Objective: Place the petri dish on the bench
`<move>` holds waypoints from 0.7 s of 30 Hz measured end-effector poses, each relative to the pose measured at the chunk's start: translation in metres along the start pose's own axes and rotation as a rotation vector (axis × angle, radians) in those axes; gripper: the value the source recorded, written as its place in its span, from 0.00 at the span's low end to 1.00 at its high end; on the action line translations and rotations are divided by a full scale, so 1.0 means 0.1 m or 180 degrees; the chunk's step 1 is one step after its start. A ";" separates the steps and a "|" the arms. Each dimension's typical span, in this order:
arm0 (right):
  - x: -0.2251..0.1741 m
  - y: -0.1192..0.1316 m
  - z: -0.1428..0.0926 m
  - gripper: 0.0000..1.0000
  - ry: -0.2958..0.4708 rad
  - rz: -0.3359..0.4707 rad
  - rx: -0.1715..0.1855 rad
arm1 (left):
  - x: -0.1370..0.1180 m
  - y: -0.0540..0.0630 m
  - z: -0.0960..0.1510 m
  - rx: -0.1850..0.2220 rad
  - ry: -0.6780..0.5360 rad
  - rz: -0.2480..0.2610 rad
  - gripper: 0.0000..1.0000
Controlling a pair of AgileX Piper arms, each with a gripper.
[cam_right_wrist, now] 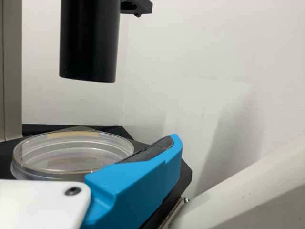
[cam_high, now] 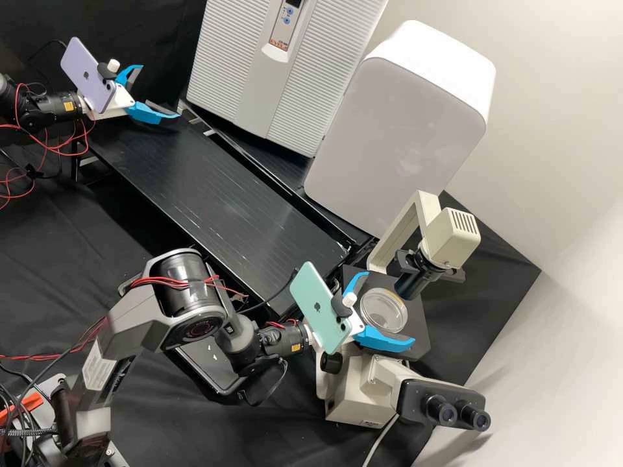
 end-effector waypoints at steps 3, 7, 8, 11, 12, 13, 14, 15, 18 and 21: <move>0.00 0.01 0.02 0.00 0.0030 -0.0024 -0.0020 | 0.00 0.00 0.00 0.0000 0.0000 0.0000 1.00; 0.01 0.03 0.04 0.00 0.0085 -0.0087 -0.0010 | 0.00 0.00 0.00 0.0000 0.0000 0.0000 1.00; 0.02 0.05 0.04 0.00 0.0108 -0.0104 0.0001 | 0.00 0.00 0.00 0.0000 0.0000 0.0000 1.00; 0.03 0.06 0.05 0.00 0.0140 -0.0169 0.0014 | 0.00 0.00 0.00 0.0000 0.0000 0.0000 1.00; 0.04 0.07 0.05 0.00 0.0159 -0.0177 0.0015 | 0.00 0.00 0.00 0.0000 0.0000 0.0000 1.00; 0.03 0.07 0.05 0.00 0.0164 -0.0184 0.0013 | 0.00 0.00 0.00 0.0000 0.0000 0.0000 1.00; 0.03 0.08 0.06 0.00 0.0167 -0.0187 0.0002 | 0.00 0.00 0.00 0.0000 0.0000 0.0000 1.00; 0.03 0.08 0.06 0.00 0.0177 -0.0193 -0.0009 | 0.00 0.00 0.00 0.0000 0.0000 0.0000 1.00; 0.03 0.11 0.06 0.00 0.0187 -0.0185 -0.0028 | 0.00 0.00 0.00 0.0000 0.0000 0.0000 1.00; 0.02 0.14 0.07 0.00 0.0164 -0.0190 -0.0042 | 0.00 0.00 0.00 0.0000 0.0000 0.0000 1.00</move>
